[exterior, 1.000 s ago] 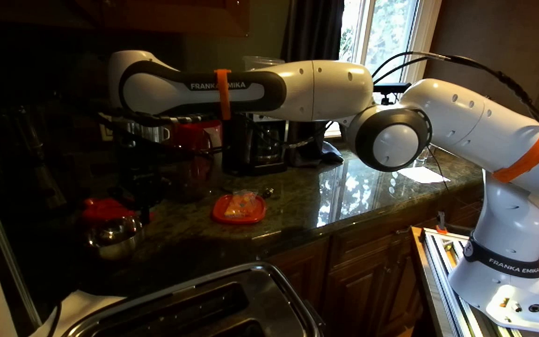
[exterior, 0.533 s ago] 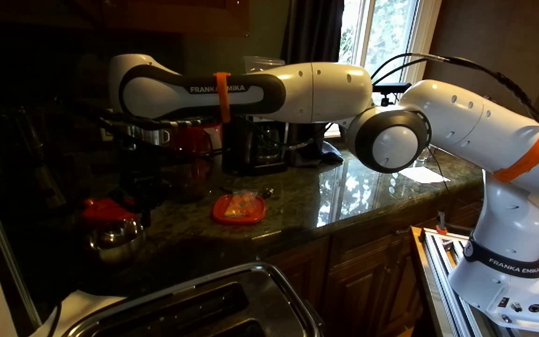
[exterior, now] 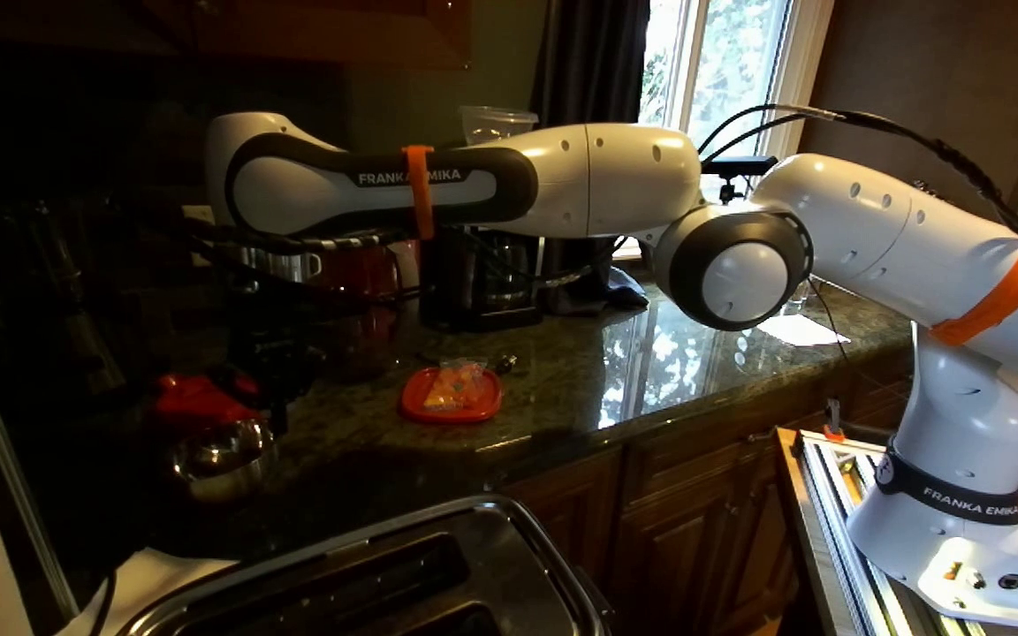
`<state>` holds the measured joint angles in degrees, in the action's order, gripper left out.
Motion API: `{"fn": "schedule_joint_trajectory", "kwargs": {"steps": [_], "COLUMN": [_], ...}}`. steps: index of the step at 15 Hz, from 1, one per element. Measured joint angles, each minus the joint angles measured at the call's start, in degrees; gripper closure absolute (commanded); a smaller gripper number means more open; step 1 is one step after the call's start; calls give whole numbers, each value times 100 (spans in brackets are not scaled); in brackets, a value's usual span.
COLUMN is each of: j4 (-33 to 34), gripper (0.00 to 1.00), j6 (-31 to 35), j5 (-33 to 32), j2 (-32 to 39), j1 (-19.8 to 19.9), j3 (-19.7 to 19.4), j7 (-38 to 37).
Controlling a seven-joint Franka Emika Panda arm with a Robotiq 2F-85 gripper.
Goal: Move the silver bowl from the bottom shelf to the counter top
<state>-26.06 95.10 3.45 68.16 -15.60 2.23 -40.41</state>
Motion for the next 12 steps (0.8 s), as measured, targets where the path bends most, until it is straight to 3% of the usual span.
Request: {"fn": "schedule_joint_trajectory", "kwargs": {"steps": [9, 12], "j4": [43, 62], "gripper": [4, 0], "j6": [-43, -282], "j5": [4, -8], "j2": [-164, -540], "j1": [42, 62], "j3": [0, -1], "j7": [36, 636]}}
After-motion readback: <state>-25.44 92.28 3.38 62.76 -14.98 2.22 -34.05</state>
